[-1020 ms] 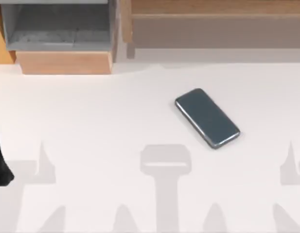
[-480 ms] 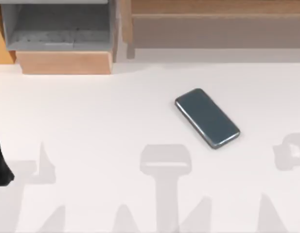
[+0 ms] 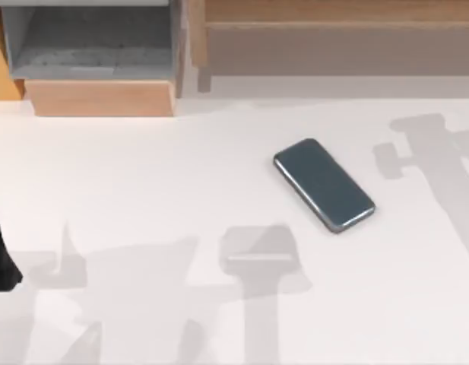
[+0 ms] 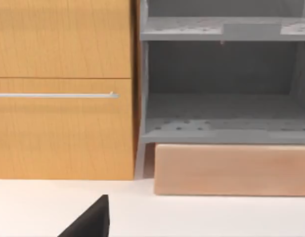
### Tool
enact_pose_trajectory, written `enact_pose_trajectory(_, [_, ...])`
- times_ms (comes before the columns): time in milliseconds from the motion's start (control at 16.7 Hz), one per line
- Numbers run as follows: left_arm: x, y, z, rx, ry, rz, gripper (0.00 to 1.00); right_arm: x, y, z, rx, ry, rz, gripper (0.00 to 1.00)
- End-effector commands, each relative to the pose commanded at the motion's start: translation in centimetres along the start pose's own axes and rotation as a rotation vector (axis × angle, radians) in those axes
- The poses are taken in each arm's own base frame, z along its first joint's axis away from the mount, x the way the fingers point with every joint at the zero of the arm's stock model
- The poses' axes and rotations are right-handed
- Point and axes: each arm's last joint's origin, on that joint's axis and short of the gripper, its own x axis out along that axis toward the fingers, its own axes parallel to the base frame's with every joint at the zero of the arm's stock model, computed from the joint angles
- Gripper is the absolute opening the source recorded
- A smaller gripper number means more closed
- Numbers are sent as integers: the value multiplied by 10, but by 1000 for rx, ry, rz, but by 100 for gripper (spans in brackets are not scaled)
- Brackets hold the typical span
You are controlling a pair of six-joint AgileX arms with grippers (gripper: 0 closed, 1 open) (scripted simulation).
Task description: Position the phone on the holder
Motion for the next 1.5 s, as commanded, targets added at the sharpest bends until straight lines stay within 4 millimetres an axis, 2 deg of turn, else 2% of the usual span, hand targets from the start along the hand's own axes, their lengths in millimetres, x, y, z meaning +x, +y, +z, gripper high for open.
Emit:
enact_pose_trajectory(180, [0, 0, 0, 0, 0, 0, 100, 53, 20, 46, -46, 146, 63, 100])
enact_pose_trajectory(300, [0, 0, 0, 0, 0, 0, 100, 99, 41, 60, -86, 266, 100, 100])
enact_pose_trajectory(420, [0, 0, 0, 0, 0, 0, 100, 148, 65, 60, -135, 401, 132, 100])
enact_pose_trajectory(540, [0, 0, 0, 0, 0, 0, 100, 190, 90, 48, -191, 536, 155, 100])
enact_pose_trajectory(720, [0, 0, 0, 0, 0, 0, 100, 232, 122, 24, -271, 702, 177, 100])
enact_pose_trajectory(900, [0, 0, 0, 0, 0, 0, 100, 248, 138, 9, -320, 790, 186, 100])
enact_pose_trajectory(1260, [0, 0, 0, 0, 0, 0, 100, 251, 138, 6, -319, 797, 186, 100])
enact_pose_trajectory(1500, [0, 0, 0, 0, 0, 0, 100, 274, 141, -16, -324, 794, 187, 100])
